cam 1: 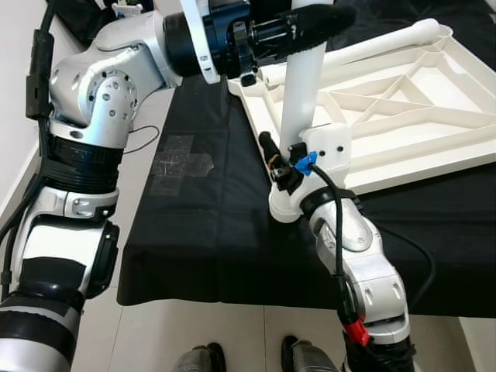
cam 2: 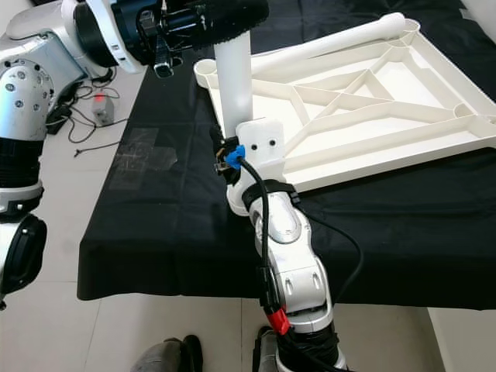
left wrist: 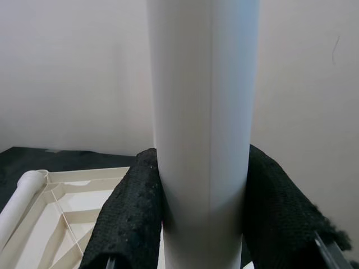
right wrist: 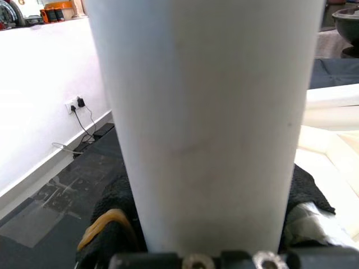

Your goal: Building children table

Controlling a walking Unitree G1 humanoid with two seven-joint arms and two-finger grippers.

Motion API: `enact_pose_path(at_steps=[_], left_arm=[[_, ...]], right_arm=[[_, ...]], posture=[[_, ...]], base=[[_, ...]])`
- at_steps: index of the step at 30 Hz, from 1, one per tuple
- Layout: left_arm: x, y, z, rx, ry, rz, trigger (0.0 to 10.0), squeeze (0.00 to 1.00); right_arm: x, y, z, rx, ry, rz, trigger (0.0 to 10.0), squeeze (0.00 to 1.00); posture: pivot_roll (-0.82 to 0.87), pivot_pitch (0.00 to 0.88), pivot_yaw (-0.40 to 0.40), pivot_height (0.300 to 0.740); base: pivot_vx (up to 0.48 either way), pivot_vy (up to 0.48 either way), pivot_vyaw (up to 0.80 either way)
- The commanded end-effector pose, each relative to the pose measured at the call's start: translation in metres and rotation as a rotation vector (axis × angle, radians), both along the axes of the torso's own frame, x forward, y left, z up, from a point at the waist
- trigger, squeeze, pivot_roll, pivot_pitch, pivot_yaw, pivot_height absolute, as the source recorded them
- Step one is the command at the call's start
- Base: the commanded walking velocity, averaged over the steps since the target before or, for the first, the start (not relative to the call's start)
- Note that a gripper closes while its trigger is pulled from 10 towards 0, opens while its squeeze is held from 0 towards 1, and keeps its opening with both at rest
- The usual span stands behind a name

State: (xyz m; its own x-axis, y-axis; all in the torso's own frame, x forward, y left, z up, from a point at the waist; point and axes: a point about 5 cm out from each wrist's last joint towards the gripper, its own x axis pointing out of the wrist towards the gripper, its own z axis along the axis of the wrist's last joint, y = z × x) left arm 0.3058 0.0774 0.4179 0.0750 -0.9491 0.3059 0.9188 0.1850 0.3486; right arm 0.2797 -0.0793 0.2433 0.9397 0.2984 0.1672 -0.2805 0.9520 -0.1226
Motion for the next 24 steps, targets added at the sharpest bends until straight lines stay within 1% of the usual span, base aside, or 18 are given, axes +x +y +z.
enact_pose_path(at_steps=[1,8,14,15,17,18,20,22,23,24], left_arm=[[0.007,0.003,-0.002,0.000,0.021,0.053,0.0,0.00],[0.007,0.001,-0.004,0.007,0.016,0.041,0.0,0.00],[0.005,0.001,-0.006,0.023,0.018,0.017,0.0,0.00],[0.004,0.000,-0.006,0.031,0.016,0.008,0.0,0.00],[0.003,0.000,-0.007,0.035,0.014,0.002,0.0,0.00],[0.002,-0.001,-0.007,0.041,0.013,-0.008,0.0,0.00],[0.002,-0.001,-0.007,0.041,0.013,-0.008,0.0,0.00],[0.000,-0.003,-0.008,0.049,0.010,-0.021,0.0,0.00],[0.000,-0.003,-0.008,0.049,0.010,-0.021,0.0,0.00],[-0.001,-0.004,-0.009,0.052,0.009,-0.026,0.0,0.00]], right_arm=[[0.004,0.004,-0.043,-0.016,0.243,0.025,10.0,0.00],[0.004,0.002,-0.043,-0.010,0.242,0.025,10.0,0.00],[0.001,-0.001,-0.043,0.000,0.231,0.054,10.0,0.00],[0.001,-0.002,-0.041,0.004,0.221,0.067,10.0,1.00],[0.001,-0.004,-0.039,0.009,0.210,0.080,10.0,1.00],[0.002,-0.007,-0.036,0.017,0.198,0.112,10.0,1.00],[0.002,-0.007,-0.036,0.017,0.198,0.112,10.0,1.00],[0.005,-0.014,-0.027,0.017,0.173,0.214,10.0,1.00],[0.005,-0.014,-0.027,0.017,0.173,0.214,10.0,1.00],[0.006,-0.018,-0.022,0.013,0.160,0.265,10.0,1.00]], posture=[[0.03,0.277,0.087,0.740],[0.02,0.272,0.087,0.740],[0.01,0.263,0.090,0.740],[0.01,0.261,0.092,0.740],[0.01,0.260,0.094,0.740],[0.01,0.261,0.096,0.740],[0.01,0.261,0.096,0.740],[0.01,0.257,0.096,0.740],[0.01,0.257,0.096,0.740],[0.01,0.255,0.097,0.740]], base=[[0.000,0.000,0.00],[0.000,0.000,0.00],[0.000,0.000,0.00],[0.000,0.000,0.00],[0.000,0.000,0.00],[0.000,0.000,0.00],[0.000,0.000,0.00],[0.000,0.000,0.00],[0.000,0.000,0.00],[0.000,0.000,0.00]])
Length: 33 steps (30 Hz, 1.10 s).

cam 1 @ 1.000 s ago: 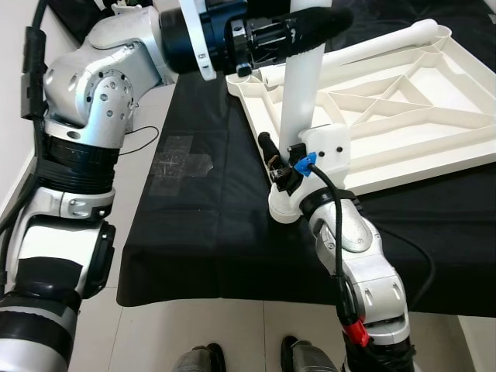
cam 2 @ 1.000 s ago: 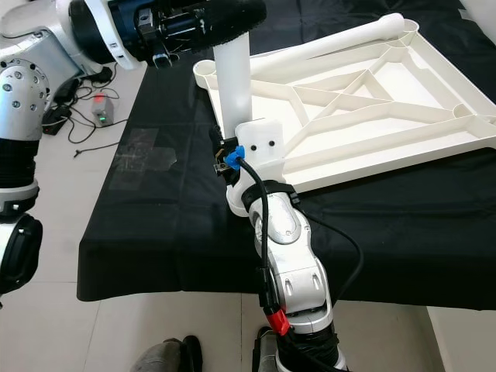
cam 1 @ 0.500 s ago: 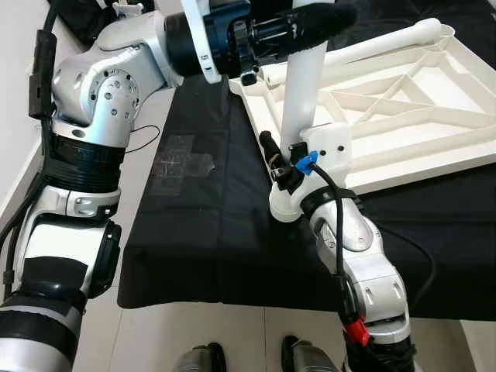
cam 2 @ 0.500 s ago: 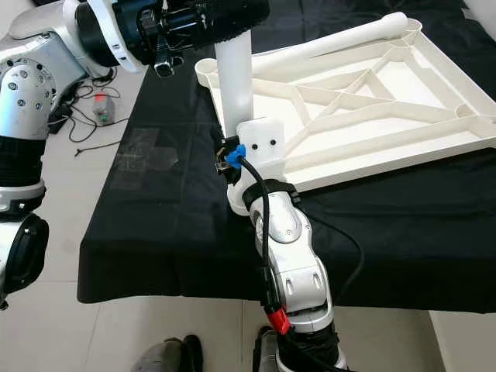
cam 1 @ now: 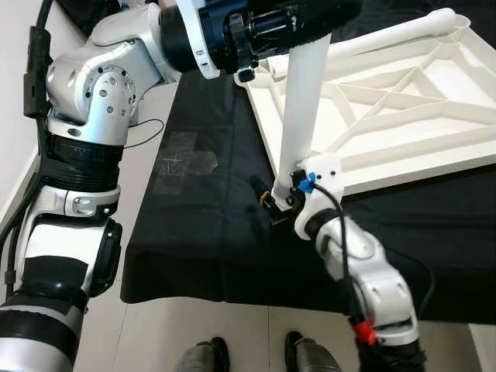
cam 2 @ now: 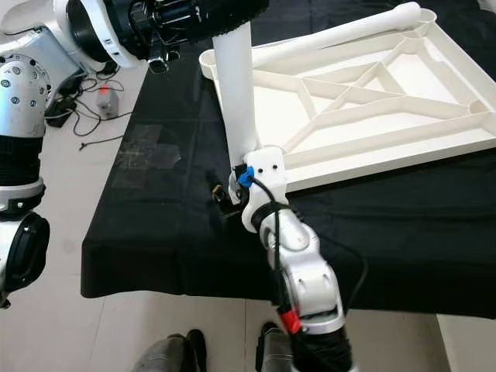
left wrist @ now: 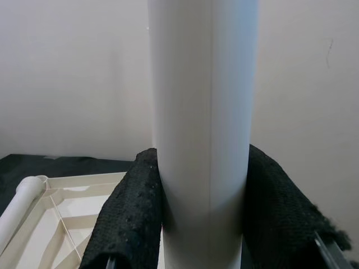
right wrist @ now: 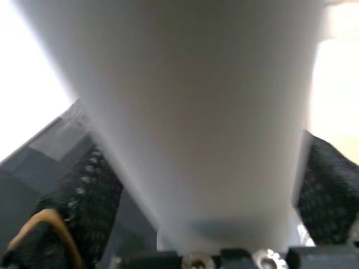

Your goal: Building children table

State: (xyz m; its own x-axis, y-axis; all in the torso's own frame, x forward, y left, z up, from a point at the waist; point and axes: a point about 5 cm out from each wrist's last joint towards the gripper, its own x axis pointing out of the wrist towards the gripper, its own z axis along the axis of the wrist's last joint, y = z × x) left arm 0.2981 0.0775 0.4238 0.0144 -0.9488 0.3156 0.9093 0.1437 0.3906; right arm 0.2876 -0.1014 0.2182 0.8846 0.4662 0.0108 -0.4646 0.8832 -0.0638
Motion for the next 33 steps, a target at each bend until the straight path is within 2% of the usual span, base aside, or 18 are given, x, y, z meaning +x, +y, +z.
enact_pose_path(at_steps=[1,5,7,8,9,10,11,13,15,16,17,25,26,27,28,30,31,33], left_arm=[[0.007,-0.004,-0.015,0.061,0.054,0.024,0.0,0.00],[0.005,-0.007,-0.016,0.066,0.052,0.010,0.0,0.00],[0.005,-0.008,-0.017,0.068,0.051,0.006,0.0,0.00],[0.005,-0.009,-0.016,0.068,0.050,0.004,0.0,0.00],[0.004,-0.009,-0.016,0.069,0.049,0.003,0.0,0.00],[0.004,-0.009,-0.016,0.069,0.049,0.003,0.0,0.00],[0.004,-0.010,-0.016,0.069,0.048,0.002,0.0,0.00],[0.004,-0.010,-0.016,0.069,0.047,0.000,0.0,0.00],[0.003,-0.011,-0.016,0.070,0.045,-0.006,0.0,0.00],[0.003,-0.011,-0.016,0.070,0.045,-0.006,0.0,0.00],[0.002,-0.012,-0.015,0.073,0.042,-0.012,0.0,0.00],[0.000,-0.014,-0.014,0.079,0.039,-0.017,0.0,0.00],[-0.001,-0.015,-0.014,0.081,0.038,-0.020,0.0,0.00],[-0.001,-0.015,-0.014,0.081,0.038,-0.020,0.0,0.00],[-0.001,-0.015,-0.013,0.082,0.038,-0.021,0.0,0.00],[-0.001,-0.015,-0.013,0.082,0.038,-0.021,0.0,0.00],[-0.001,-0.015,-0.013,0.084,0.038,-0.023,0.0,0.00],[-0.001,-0.015,-0.014,0.084,0.039,-0.026,0.0,0.00]], right_arm=[[-0.002,0.004,0.004,0.025,-0.006,0.081,10.0,1.00],[0.013,-0.014,0.036,-0.011,-0.095,0.275,10.0,1.00],[0.020,-0.021,0.047,-0.032,-0.125,0.304,10.0,1.00],[0.024,-0.024,0.054,-0.057,-0.151,0.345,10.0,0.74],[0.026,-0.025,0.059,-0.079,-0.169,0.389,10.0,0.37],[0.026,-0.025,0.059,-0.079,-0.169,0.389,10.0,0.37],[0.027,-0.026,0.064,-0.101,-0.188,0.436,10.0,0.00],[0.027,-0.027,0.069,-0.115,-0.198,0.490,10.0,0.00],[0.026,-0.029,0.076,-0.116,-0.204,0.620,10.0,0.00],[0.026,-0.029,0.076,-0.116,-0.204,0.620,10.0,0.00],[0.025,-0.029,0.081,-0.124,-0.213,0.710,10.0,0.00],[0.026,-0.029,0.089,-0.136,-0.222,0.832,10.0,0.00],[0.026,-0.028,0.090,-0.145,-0.221,0.878,9.3,0.00],[0.026,-0.028,0.090,-0.145,-0.221,0.878,9.3,0.00],[0.025,-0.027,0.092,-0.156,-0.217,0.930,4.8,0.00],[0.025,-0.027,0.092,-0.156,-0.217,0.930,4.8,0.00],[0.022,-0.025,0.093,-0.159,-0.204,0.997,0.0,0.00],[0.019,-0.021,0.094,-0.160,-0.206,1.062,0.0,0.00]], posture=[[0.01,0.255,0.097,0.740],[0.01,0.249,0.094,0.740],[0.01,0.248,0.091,0.740],[0.02,0.248,0.089,0.740],[0.02,0.248,0.089,0.740],[0.02,0.248,0.089,0.740],[0.02,0.248,0.088,0.740],[0.02,0.249,0.089,0.740],[0.02,0.249,0.090,0.740],[0.02,0.249,0.090,0.740],[0.03,0.250,0.092,0.740],[0.04,0.254,0.094,0.740],[0.04,0.255,0.094,0.740],[0.04,0.255,0.094,0.740],[0.04,0.257,0.093,0.740],[0.04,0.257,0.093,0.740],[0.04,0.257,0.093,0.740],[0.03,0.262,0.094,0.740]], base=[[0.000,0.000,0.00],[0.000,0.000,0.00],[0.000,0.000,0.00],[0.000,0.000,0.00],[0.000,0.000,0.00],[0.000,0.000,0.00],[0.000,0.000,0.00],[0.000,0.000,0.00],[0.000,0.000,0.00],[0.000,0.000,0.00],[0.000,0.000,0.00],[0.000,0.000,0.00],[0.000,0.000,0.00],[0.000,0.000,0.00],[0.000,0.000,0.00],[0.000,0.000,0.00],[0.000,0.000,0.00],[0.000,0.000,0.00]])
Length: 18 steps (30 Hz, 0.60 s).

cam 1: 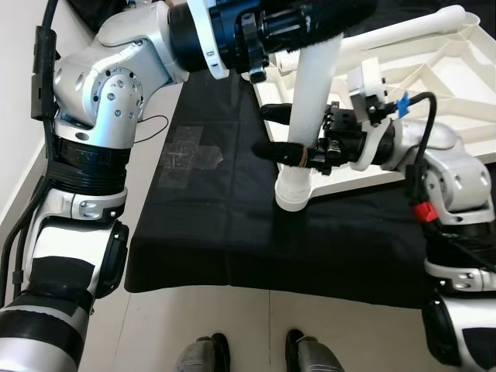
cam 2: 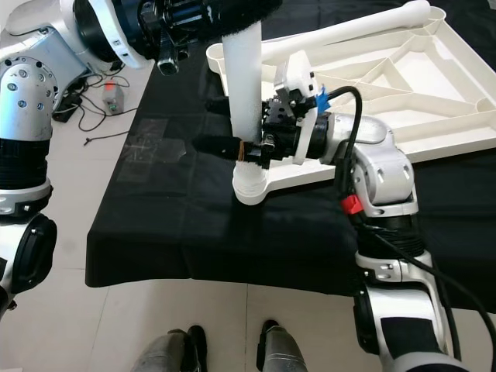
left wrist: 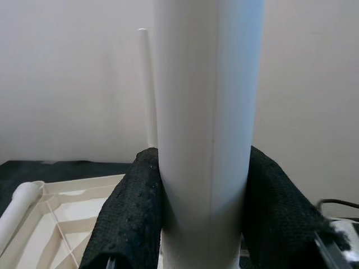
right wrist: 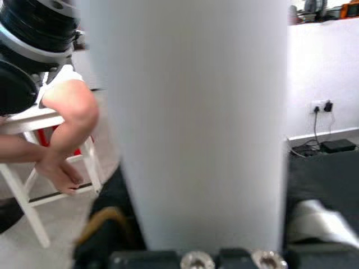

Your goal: Building children table

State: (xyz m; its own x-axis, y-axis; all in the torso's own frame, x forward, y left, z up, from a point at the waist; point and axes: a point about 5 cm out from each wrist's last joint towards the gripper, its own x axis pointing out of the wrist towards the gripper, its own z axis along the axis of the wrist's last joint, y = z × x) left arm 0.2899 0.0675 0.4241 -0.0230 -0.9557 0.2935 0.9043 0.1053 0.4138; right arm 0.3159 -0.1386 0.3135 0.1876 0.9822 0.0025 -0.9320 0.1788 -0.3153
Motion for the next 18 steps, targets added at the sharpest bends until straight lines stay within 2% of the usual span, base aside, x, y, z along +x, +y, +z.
enact_pose_path(at_steps=[1,4,13,18], left_arm=[[0.0069,-0.0050,-0.0141,0.062,0.061,0.008,0.0,0.00],[0.0075,-0.0046,-0.0160,0.062,0.063,0.005,0.0,0.00],[0.0062,-0.0049,-0.0171,0.066,0.060,0.002,0.0,0.00],[0.0045,-0.0061,-0.0176,0.077,0.047,-0.004,0.0,0.00]], right_arm=[[-0.0088,0.0162,-0.0012,-0.018,0.012,0.170,0.0,0.00],[-0.0086,0.0214,0.0013,-0.021,0.000,0.242,0.0,0.00],[-0.0046,0.0221,0.0047,-0.024,-0.032,0.248,0.0,0.00],[-0.0106,0.0191,0.0039,-0.005,-0.081,0.230,0.0,0.00]], posture=[[0.03,0.262,0.094,0.740],[0.03,0.262,0.094,0.740],[0.04,0.269,0.093,0.740],[0.04,0.269,0.098,0.740]], base=[[0.000,0.000,0.00],[0.000,0.000,0.00],[0.000,0.000,0.00],[0.000,0.000,0.00]])
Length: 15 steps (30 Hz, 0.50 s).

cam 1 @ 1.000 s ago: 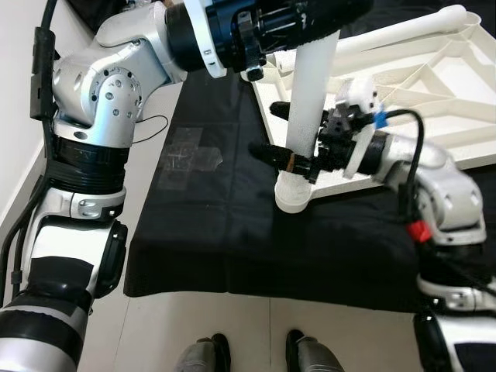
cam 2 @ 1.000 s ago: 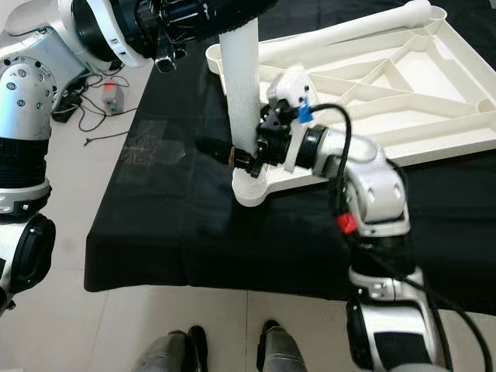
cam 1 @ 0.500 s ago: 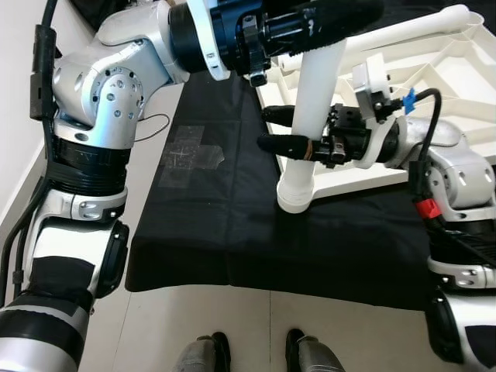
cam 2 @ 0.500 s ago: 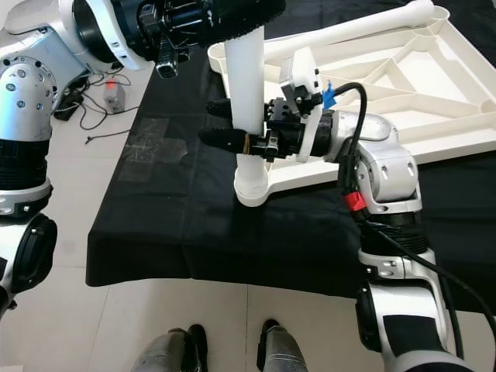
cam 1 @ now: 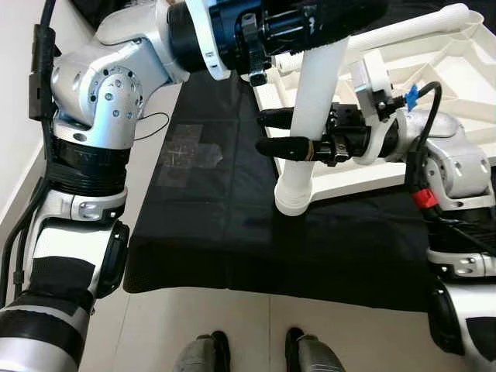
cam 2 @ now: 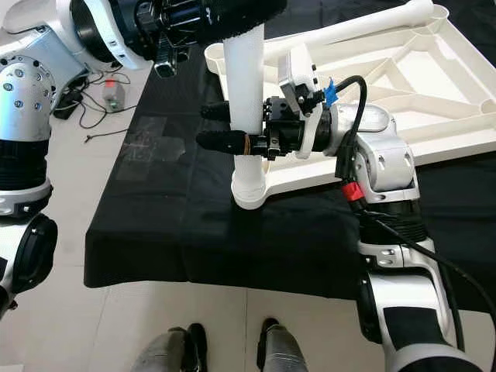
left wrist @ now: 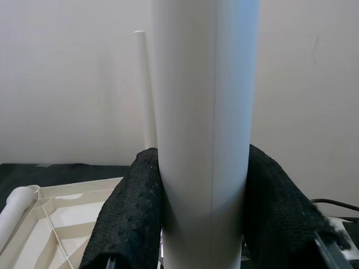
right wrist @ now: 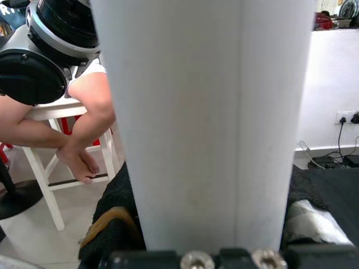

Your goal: Building children table

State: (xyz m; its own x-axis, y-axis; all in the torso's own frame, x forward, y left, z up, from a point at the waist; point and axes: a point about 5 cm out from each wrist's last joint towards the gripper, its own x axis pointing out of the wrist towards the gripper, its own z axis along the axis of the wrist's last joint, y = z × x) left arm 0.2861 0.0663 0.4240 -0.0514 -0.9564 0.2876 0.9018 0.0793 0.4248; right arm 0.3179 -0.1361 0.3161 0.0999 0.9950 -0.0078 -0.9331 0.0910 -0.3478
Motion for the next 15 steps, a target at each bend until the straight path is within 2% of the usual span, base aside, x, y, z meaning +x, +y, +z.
enact_pose_path(at_steps=[1,9,10,13,14,15], left_arm=[[0.008,-0.005,-0.018,0.074,0.057,0.021,0.0,0.00],[0.011,-0.002,-0.023,0.081,0.064,0.011,0.0,0.00],[0.012,-0.002,-0.023,0.071,0.072,0.018,5.0,1.00],[0.013,-0.001,-0.024,0.063,0.077,0.024,5.0,1.00],[0.014,-0.001,-0.024,0.049,0.081,0.027,10.0,1.00],[0.014,0.000,-0.024,0.040,0.082,0.031,10.0,1.00]], right_arm=[[-0.014,0.016,0.000,0.014,-0.050,0.140,0.0,0.00],[-0.021,0.016,-0.010,0.023,-0.047,0.122,0.0,0.00],[-0.021,0.016,-0.011,0.022,-0.049,0.119,0.0,0.00],[-0.020,0.016,-0.012,0.021,-0.052,0.117,0.0,0.00],[-0.020,0.016,-0.011,0.021,-0.057,0.113,0.0,0.00],[-0.020,0.016,-0.011,0.022,-0.063,0.109,0.0,0.00]], posture=[[0.04,0.270,0.099,0.740],[0.04,0.268,0.107,0.740],[0.04,0.268,0.107,0.740],[0.04,0.268,0.107,0.740],[0.04,0.268,0.107,0.740],[0.04,0.269,0.104,0.740]], base=[[0.000,0.000,0.00],[0.000,0.000,0.00],[0.000,0.000,0.00],[0.000,0.000,0.00],[0.000,0.000,0.00],[0.000,0.000,0.00]])
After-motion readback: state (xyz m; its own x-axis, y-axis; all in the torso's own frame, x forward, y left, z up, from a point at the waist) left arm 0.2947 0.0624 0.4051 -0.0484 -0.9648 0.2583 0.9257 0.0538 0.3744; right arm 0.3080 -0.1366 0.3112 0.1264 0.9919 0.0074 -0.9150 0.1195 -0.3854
